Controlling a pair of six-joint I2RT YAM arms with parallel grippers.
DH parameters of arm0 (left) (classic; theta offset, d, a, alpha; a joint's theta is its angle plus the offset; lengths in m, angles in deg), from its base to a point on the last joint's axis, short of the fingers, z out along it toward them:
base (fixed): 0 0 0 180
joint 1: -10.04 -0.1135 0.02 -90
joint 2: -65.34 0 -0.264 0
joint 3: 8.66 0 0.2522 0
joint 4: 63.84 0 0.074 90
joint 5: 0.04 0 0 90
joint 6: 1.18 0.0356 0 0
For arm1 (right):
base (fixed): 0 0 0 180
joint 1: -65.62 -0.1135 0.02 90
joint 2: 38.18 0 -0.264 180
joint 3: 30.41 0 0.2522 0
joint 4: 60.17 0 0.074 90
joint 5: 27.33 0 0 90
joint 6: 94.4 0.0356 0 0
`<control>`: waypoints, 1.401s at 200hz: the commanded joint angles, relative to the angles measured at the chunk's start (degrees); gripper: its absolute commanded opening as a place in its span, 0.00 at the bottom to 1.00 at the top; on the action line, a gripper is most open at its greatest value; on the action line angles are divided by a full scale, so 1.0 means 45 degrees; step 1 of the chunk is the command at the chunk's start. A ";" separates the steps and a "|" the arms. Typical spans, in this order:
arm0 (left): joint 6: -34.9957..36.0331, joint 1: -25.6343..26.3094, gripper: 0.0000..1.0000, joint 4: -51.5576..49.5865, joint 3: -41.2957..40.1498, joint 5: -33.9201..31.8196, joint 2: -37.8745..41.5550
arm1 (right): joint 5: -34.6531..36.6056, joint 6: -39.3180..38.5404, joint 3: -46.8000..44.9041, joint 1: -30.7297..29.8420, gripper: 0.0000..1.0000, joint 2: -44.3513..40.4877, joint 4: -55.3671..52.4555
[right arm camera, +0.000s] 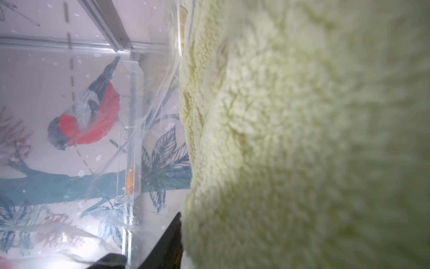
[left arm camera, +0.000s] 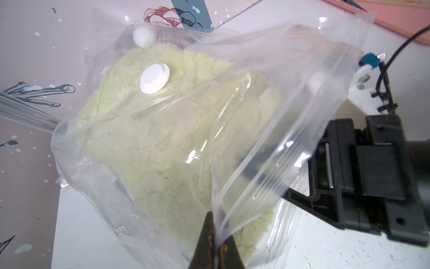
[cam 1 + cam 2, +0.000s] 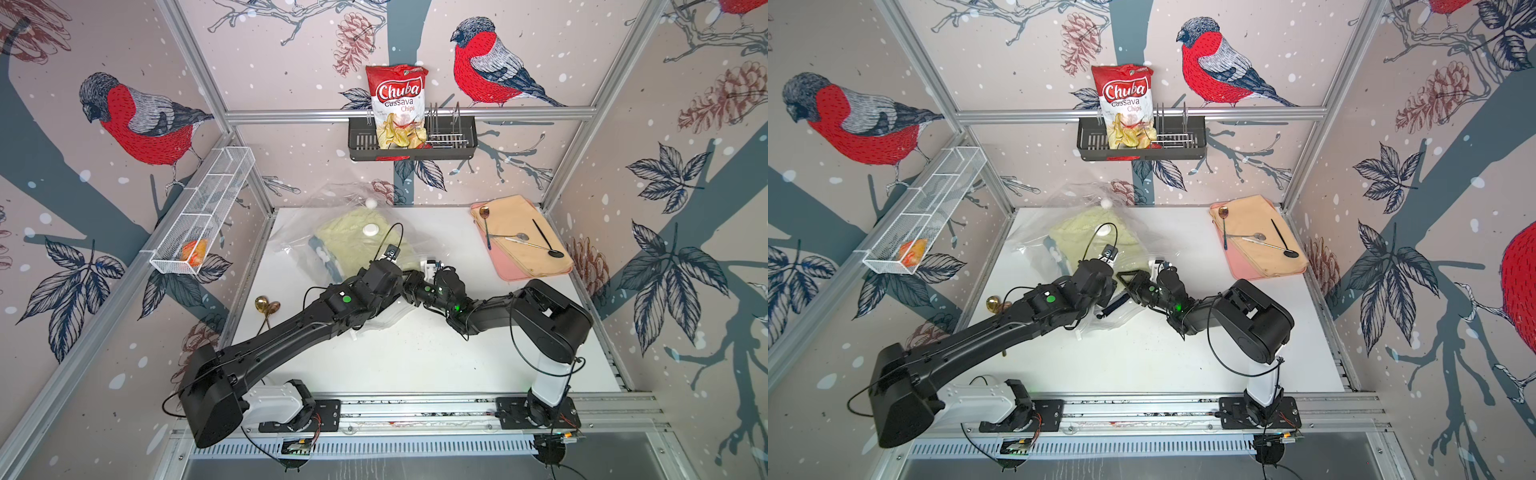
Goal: Take the blanket out of the vacuum bag
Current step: Take out the blanket from the vacuum bag.
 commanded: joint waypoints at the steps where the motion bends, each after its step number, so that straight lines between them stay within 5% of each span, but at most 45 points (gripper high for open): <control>1: -0.0015 -0.0201 0.00 0.0967 -0.0081 0.0289 0.0409 | -0.0160 0.0033 0.0311 -0.0028 0.46 0.0138 0.0394; 36: 0.0034 -0.0248 0.00 0.0841 -0.0081 0.0216 0.0341 | -0.0216 -0.0227 0.0530 -0.0175 0.12 -0.0103 0.0231; 58: -0.0023 -0.0262 0.00 0.0870 -0.0081 0.0202 0.0409 | -0.0046 -0.0637 0.0286 -0.0389 0.00 -0.0829 -0.0251; 168: -0.0395 -0.0341 0.00 0.1193 -0.0336 -0.0032 0.0730 | 0.0786 -0.1804 -0.1516 -0.1205 0.00 -0.4575 -0.1603; 221: -0.0369 -0.0531 0.00 0.1299 -0.0403 -0.0512 0.0955 | 0.2378 -0.3742 -0.2053 -0.1705 0.00 -0.8246 -0.4833; 280: -0.0491 -0.1064 0.00 0.1703 -0.0767 -0.1380 0.1521 | 0.4343 -0.6293 -0.0489 -0.1599 0.00 -1.1913 -0.9084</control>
